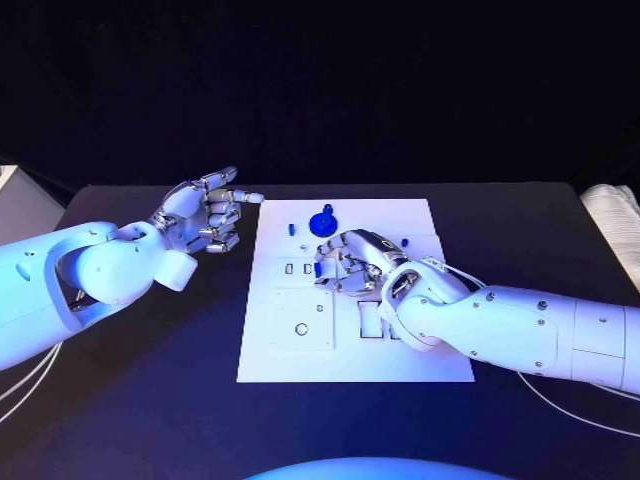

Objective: Assemble the parts on the task board

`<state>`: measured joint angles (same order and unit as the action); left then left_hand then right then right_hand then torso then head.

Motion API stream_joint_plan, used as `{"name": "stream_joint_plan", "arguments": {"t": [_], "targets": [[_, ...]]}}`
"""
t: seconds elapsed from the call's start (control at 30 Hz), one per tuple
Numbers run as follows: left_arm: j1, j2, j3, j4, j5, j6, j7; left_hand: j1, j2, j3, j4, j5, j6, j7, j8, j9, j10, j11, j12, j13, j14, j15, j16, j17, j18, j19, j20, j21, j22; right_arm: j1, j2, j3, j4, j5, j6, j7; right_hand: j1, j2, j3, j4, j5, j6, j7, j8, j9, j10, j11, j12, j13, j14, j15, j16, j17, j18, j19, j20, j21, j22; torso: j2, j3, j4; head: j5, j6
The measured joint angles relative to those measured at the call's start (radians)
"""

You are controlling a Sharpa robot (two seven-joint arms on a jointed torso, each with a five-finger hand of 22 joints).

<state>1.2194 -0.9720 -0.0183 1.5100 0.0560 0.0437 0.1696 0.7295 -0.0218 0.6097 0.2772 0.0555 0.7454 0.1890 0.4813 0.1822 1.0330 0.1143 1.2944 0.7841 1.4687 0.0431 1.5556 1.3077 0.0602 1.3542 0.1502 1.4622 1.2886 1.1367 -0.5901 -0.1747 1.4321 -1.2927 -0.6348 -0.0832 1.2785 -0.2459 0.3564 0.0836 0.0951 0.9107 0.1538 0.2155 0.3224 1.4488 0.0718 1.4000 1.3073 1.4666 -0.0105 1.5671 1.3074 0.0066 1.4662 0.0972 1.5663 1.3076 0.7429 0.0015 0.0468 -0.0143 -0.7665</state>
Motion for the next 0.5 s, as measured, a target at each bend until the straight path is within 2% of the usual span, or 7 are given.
{"name": "stream_joint_plan", "arguments": {"t": [0.2,0.23,0.3,0.33,0.4,0.5], "targets": [[0.000,0.001,0.000,-0.002,-0.017,-0.001,-0.002,0.029,-0.011,-0.006,-0.020,0.000,0.000,0.000,-0.004,0.001,0.000,0.000,0.000,0.002,0.000,0.000,0.000,0.000,0.000,0.000,0.000,0.000,-0.002,0.000,-0.018,0.000,0.031,0.004,-0.016,0.013,0.049,0.030,-0.128,0.042,0.000,-0.019,0.008,-0.017,-0.018,-0.005,0.005,0.000,0.000,0.000,0.007,0.000,0.000,0.000,0.000,0.000,0.000,0.000,-0.001,0.0000,0.0008,0.000,0.001],[0.000,0.002,0.000,-0.002,-0.025,-0.002,-0.003,0.053,-0.018,-0.005,-0.039,0.000,0.000,0.000,-0.004,0.002,0.000,0.000,0.000,0.004,0.000,0.000,0.000,0.000,0.000,0.000,0.000,-0.001,-0.003,0.000,-0.025,0.001,0.042,0.009,-0.022,0.020,0.061,0.042,-0.153,0.056,0.000,-0.019,0.008,-0.017,-0.020,-0.005,0.005,0.000,0.000,0.000,0.007,0.000,0.000,0.000,0.000,0.000,0.000,0.000,-0.002,0.0000,0.0006,0.000,0.001],[0.000,0.004,0.000,-0.003,-0.041,-0.004,-0.005,0.094,-0.037,-0.007,-0.073,0.000,-0.007,-0.001,-0.008,0.003,0.000,0.000,0.000,0.007,0.000,0.000,0.000,0.000,0.000,0.000,0.000,-0.004,-0.004,0.001,-0.037,0.004,0.063,0.024,-0.031,0.038,0.071,0.045,-0.167,0.065,0.000,-0.019,0.008,-0.017,-0.021,-0.005,0.005,0.000,0.000,0.000,0.007,0.000,0.000,0.000,0.000,0.000,0.000,0.000,-0.003,0.0001,-0.0005,0.001,0.004],[0.000,0.006,0.000,-0.003,-0.055,-0.006,-0.007,0.135,-0.056,-0.009,-0.105,0.000,-0.011,-0.003,-0.010,0.005,0.000,0.000,0.000,0.009,0.000,0.000,0.000,0.000,0.000,-0.002,-0.002,-0.004,-0.005,0.004,-0.046,0.005,0.080,0.041,-0.038,0.056,0.073,0.047,-0.172,0.070,0.000,-0.019,0.008,-0.017,-0.021,-0.005,0.005,0.000,0.000,0.000,0.007,0.000,0.000,0.000,0.000,0.000,0.000,0.000,-0.004,0.0001,-0.0011,0.001,0.006],[0.000,0.010,0.000,-0.003,-0.080,-0.011,-0.012,0.191,-0.076,-0.012,-0.144,0.000,-0.010,-0.003,-0.003,0.012,0.000,0.000,0.000,0.012,0.000,0.000,0.000,0.000,0.000,-0.004,-0.004,-0.004,-0.009,0.014,-0.060,0.008,0.104,0.073,-0.047,0.087,0.079,0.053,-0.178,0.076,0.005,-0.014,0.004,-0.017,-0.021,-0.005,0.005,-0.001,0.000,0.000,0.007,0.000,0.000,0.000,0.000,0.000,0.000,0.000,-0.005,-0.0001,-0.0029,0.001,0.009],[0.000,0.013,0.000,0.005,-0.129,-0.025,-0.028,0.246,-0.089,-0.015,-0.176,0.000,0.010,-0.002,0.018,0.022,0.000,0.000,0.000,0.014,0.000,0.000,-0.004,0.000,0.000,-0.008,-0.007,-0.008,-0.015,0.037,-0.084,0.013,0.141,0.140,-0.064,0.151,0.085,0.059,-0.183,0.090,0.023,-0.005,0.005,-0.005,-0.021,-0.009,0.002,-0.006,0.000,0.000,0.007,0.000,0.000,0.000,0.000,0.000,0.000,0.000,-0.008,-0.0005,-0.0063,-0.002,0.012]]}}
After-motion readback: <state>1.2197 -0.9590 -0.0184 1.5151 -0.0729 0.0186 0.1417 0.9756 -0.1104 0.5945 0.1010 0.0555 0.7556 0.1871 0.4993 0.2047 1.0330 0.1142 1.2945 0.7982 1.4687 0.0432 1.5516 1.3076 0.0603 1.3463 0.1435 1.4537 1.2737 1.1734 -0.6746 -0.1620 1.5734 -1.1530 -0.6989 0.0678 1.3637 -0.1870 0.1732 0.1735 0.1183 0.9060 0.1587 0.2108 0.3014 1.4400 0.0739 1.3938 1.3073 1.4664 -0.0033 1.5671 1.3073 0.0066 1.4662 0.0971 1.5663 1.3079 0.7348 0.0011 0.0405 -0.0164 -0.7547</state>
